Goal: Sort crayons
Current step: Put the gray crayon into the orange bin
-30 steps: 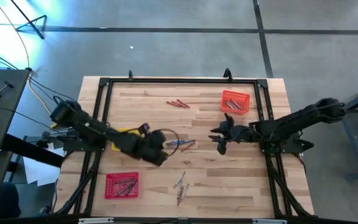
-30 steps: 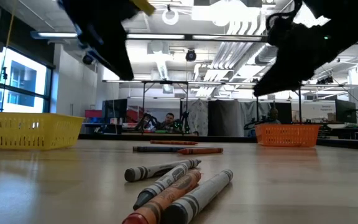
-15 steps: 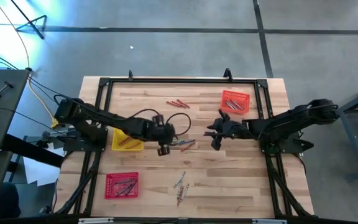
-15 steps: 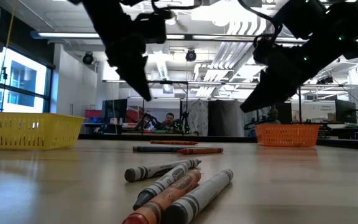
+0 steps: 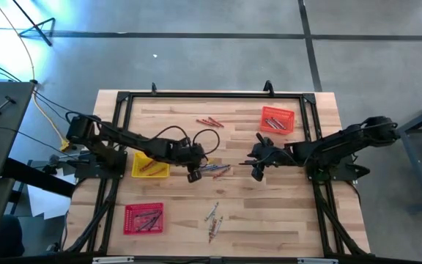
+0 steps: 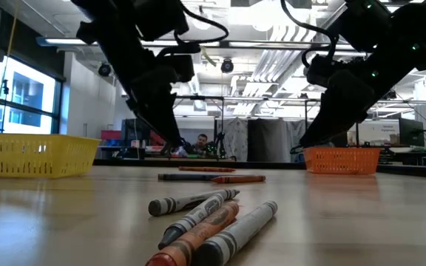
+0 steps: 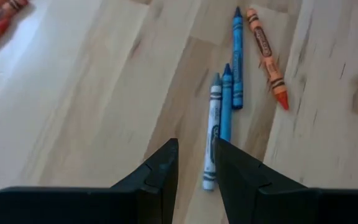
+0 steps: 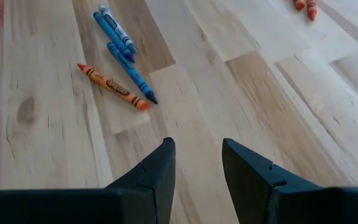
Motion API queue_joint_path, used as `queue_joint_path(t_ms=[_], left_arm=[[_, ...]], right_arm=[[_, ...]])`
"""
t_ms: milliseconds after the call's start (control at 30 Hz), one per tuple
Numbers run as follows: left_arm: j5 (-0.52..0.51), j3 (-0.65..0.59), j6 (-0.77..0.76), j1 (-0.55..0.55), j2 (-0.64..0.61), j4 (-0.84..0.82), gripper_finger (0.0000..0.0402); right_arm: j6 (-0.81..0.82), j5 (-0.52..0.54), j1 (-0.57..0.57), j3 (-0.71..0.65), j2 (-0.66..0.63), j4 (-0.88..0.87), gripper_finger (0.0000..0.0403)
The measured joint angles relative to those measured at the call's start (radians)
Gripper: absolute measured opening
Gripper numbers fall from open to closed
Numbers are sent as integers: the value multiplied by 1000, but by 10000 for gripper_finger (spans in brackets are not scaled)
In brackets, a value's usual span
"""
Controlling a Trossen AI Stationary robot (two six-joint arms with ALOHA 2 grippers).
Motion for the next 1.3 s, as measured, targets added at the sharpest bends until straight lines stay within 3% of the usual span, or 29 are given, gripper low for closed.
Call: queue_joint_path(t_ms=[133,467,1300], left_arm=[[46,-6,0,-11,25,78,92],[44,-7,1,-27,138,138,92],[25,-6,61,10,127,177,92]], right_arm=[[0,0,0,0,0,-1,126],[5,0,0,0,0,-8,126],[11,0,0,0,0,-12,126]])
